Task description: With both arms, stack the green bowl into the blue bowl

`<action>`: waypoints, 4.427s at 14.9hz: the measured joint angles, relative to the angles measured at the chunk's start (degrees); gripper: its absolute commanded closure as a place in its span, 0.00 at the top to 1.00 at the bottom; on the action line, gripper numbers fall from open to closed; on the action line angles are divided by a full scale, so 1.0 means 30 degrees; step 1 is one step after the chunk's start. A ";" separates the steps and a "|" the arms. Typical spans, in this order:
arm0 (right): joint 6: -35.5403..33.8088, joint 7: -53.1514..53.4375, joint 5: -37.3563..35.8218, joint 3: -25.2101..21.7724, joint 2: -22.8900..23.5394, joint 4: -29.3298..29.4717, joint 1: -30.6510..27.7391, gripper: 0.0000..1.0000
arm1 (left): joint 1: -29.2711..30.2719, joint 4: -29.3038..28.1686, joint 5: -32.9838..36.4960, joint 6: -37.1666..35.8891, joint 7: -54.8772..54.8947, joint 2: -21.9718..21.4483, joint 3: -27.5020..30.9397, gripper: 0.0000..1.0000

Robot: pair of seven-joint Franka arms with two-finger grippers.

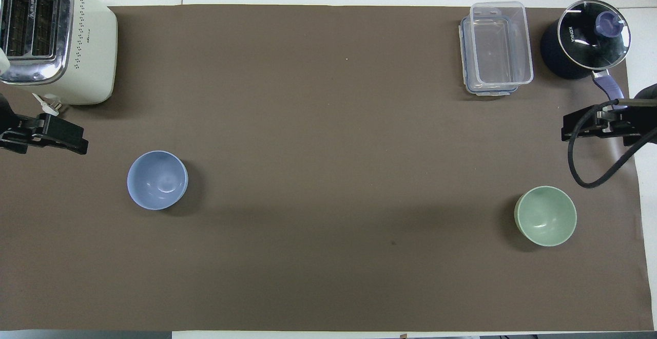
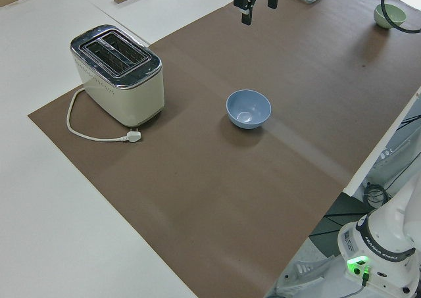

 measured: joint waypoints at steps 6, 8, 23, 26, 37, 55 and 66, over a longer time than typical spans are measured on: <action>-0.0001 0.0002 0.0000 0.0000 0.0001 -0.0013 0.0000 1.00 | 0.0025 0.0000 0.0002 0.0074 0.0000 0.0000 -0.0049 1.00; -0.0001 0.0002 0.0000 0.0000 0.0000 -0.0013 0.0002 1.00 | 0.0030 0.0000 0.0003 0.0075 0.0000 0.0000 -0.0049 1.00; 0.3069 -0.0311 0.0001 -0.0005 -0.1063 -0.3994 -0.0931 1.00 | 0.1084 -0.9108 0.0020 0.7318 0.0111 -0.2280 0.0012 1.00; 0.7464 -0.2017 0.0002 -0.0021 -0.2480 -0.8710 -0.2127 1.00 | 0.1166 -1.1858 0.0020 1.0180 0.0412 -0.1957 0.0007 1.00; 1.2255 -0.9137 0.0016 -0.0138 -0.3256 -1.5540 -0.6514 1.00 | 0.1174 -1.4174 0.0020 1.4410 0.4190 0.0245 0.0004 0.79; 1.4378 -0.9210 0.0134 -0.0114 -0.2482 -1.7079 -0.6561 0.00 | -0.0854 -0.7289 -0.1081 0.8534 0.0718 0.2226 -0.0246 0.00; 1.0939 -0.9089 0.0130 0.0212 -0.2656 -1.3211 -0.5864 0.00 | -1.1582 -0.7256 -0.3048 1.3377 -1.2435 0.5081 -0.0554 0.00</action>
